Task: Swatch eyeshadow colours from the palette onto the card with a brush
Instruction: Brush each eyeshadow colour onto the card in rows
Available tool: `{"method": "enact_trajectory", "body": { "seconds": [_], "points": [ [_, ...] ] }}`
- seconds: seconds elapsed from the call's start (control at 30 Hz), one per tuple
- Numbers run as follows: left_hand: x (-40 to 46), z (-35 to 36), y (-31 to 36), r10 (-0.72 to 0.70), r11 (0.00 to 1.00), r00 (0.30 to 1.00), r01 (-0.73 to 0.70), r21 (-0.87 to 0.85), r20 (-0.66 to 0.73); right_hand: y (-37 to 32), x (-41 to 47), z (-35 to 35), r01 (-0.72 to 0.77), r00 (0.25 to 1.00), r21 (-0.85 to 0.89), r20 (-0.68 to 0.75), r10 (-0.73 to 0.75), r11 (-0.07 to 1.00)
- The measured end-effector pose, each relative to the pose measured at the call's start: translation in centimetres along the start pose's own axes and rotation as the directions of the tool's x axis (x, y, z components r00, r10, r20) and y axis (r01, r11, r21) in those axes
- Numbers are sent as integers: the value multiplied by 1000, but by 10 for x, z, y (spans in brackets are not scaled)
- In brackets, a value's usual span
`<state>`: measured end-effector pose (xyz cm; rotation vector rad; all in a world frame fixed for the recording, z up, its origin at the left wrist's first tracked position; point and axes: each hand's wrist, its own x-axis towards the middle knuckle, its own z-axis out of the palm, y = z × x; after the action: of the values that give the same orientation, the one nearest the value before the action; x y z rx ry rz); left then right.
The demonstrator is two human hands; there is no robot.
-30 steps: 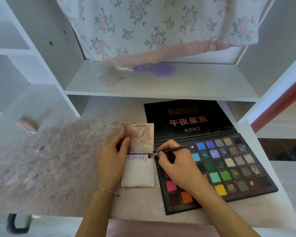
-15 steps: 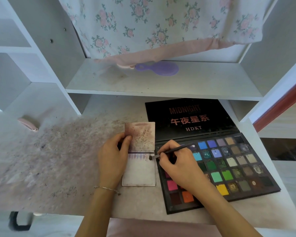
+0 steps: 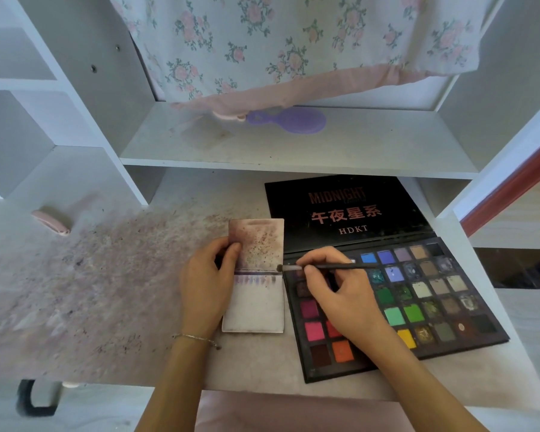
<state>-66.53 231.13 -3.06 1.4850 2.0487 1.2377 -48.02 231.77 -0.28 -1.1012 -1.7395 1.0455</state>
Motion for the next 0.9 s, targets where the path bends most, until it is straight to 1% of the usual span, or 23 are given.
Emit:
{"method": "enact_trajectory", "body": {
  "seconds": [0.17, 0.37, 0.43, 0.6, 0.83, 0.9],
  "points": [
    [0, 0, -1, 4, 1000, 1000, -4, -25, 9, -1, -17, -10, 31, 995, 7, -90, -30, 999],
    [-1, 0, -1, -12, 999, 1000, 12, -40, 13, 2, -44, -17, 96, 978, -75, -180, -108, 993],
    [-1, 0, 0, -11, 999, 1000, 11, -46, 14, 3, -44, -15, 103, 975, -103, -185, -120, 989],
    [-2, -1, 0, -28, 998, 1000, 29, -50, 6, 2, -33, -3, 74, 976, -64, -203, -85, 995],
    [-1, -2, 4, -50, 996, 999, 49, -75, -3, 5, -15, 1, -9, 978, -112, -207, -14, 994],
    [0, -2, 4, -43, 997, 999, 44, -65, 7, 4, -12, 1, -25, 980, -101, -201, 4, 995]
  ]
}}
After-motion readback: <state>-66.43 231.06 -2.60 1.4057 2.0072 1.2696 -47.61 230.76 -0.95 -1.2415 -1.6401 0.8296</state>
